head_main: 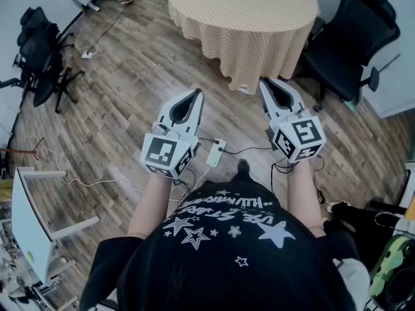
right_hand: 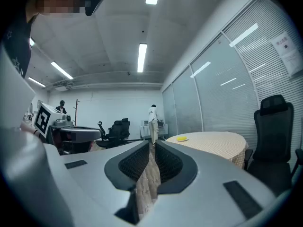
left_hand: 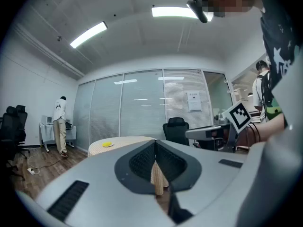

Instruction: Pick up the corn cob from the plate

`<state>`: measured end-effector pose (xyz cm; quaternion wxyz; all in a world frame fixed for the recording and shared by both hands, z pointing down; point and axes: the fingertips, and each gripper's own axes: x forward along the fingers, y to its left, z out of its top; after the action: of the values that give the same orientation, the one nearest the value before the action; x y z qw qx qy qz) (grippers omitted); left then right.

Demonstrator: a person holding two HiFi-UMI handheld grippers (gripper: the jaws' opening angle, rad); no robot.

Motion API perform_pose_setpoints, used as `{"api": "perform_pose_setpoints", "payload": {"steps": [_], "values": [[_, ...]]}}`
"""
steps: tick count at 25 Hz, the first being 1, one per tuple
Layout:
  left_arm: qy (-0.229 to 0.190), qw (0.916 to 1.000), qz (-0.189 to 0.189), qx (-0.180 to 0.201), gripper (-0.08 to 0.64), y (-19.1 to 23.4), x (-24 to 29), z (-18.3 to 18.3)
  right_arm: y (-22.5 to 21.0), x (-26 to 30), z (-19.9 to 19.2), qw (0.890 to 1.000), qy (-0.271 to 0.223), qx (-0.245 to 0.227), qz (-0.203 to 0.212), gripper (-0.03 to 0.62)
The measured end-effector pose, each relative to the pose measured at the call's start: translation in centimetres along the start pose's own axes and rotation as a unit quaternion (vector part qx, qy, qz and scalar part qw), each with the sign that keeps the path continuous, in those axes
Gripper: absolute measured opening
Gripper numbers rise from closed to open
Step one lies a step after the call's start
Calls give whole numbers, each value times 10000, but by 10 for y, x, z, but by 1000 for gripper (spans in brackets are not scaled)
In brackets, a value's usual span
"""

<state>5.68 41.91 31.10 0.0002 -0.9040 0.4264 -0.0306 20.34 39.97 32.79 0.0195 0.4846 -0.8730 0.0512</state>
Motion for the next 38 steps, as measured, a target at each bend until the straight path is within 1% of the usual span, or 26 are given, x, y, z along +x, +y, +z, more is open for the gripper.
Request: {"api": "perform_pose_setpoints", "payload": {"steps": [8,15,17,20,22,28,32,38], "values": [[82,9999,-71,46,6,-8,20,-5,-22,4,-3,10000,-5,72,-16,54],[229,9997,56,66,6,-9,29,-10,-34,9,-6,9997,-4,196,110,54],[269,9995,163,13,6,-7,32,-13,-40,7,-3,9995,-150,251,112,54],[283,9987,371,-214,6,-4,38,-19,-56,-1,-3,9988,-382,304,54,54],[284,9978,485,-355,7,-5,42,-25,-68,-7,-10,9986,-359,378,35,54],[326,9949,791,-541,6,-10,60,-38,-103,-24,-29,9987,-165,477,25,54],[434,9938,782,-656,6,-17,67,-43,-114,-25,-37,9980,-78,625,40,54],[439,9947,746,-564,6,-12,94,-36,-127,-5,-37,9976,-55,676,167,54]]}}
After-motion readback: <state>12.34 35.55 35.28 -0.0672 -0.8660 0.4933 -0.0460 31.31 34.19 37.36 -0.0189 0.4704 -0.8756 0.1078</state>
